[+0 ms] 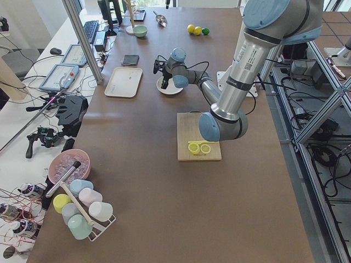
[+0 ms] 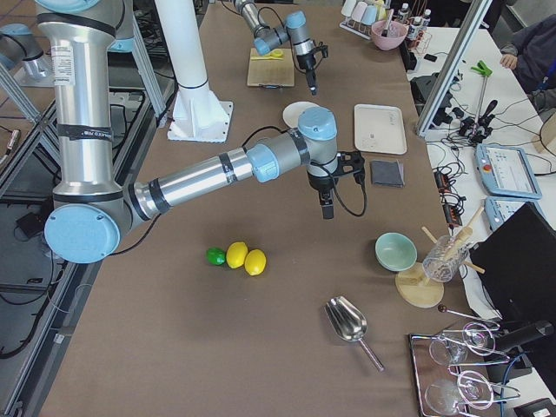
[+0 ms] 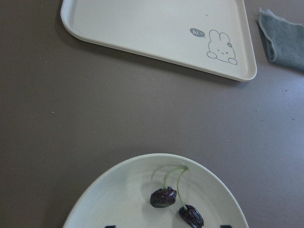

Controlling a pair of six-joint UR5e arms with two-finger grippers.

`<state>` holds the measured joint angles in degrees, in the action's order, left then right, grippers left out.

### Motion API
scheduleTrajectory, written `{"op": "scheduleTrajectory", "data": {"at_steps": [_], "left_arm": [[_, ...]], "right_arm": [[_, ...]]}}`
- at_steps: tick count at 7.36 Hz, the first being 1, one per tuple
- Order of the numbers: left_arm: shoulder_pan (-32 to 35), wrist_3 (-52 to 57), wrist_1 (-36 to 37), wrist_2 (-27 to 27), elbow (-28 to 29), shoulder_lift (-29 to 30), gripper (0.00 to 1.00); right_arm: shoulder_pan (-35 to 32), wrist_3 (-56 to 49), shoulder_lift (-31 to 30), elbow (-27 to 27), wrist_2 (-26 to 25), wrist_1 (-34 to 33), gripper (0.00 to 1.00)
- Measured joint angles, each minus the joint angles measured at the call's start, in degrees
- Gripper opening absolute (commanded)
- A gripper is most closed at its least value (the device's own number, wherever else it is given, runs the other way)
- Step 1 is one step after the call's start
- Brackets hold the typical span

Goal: Place red cherry on plate

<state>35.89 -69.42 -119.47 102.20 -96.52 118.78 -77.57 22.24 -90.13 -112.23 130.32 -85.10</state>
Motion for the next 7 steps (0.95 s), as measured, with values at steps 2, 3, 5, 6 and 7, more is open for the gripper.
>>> {"op": "scheduleTrajectory", "data": {"at_steps": [2,3,5,6,7], "left_arm": [[11.39,12.82,11.15,11.93,-5.55,-5.00,0.98],[17.73,22.79,19.24,16.38,-9.18,-7.83,0.98],[30.79,46.07,34.09,20.12,-12.83,-11.86,0.98],[38.31,59.06,40.42,20.87,-12.01,-12.84,0.98],[45.24,71.34,46.07,22.07,-9.67,-13.26,0.98]], "right_arm": [[-1.08,-0.89,-0.95,0.12,-0.12,-0.18,1.00],[-2.16,-3.33,-1.73,0.28,-0.12,-0.39,1.00],[-4.29,-9.01,-3.57,0.72,-0.06,-0.71,1.00],[-5.65,-12.90,-4.85,1.27,0.24,-0.86,1.00],[-7.54,-17.43,-6.10,1.80,1.16,-1.93,1.00]]}}
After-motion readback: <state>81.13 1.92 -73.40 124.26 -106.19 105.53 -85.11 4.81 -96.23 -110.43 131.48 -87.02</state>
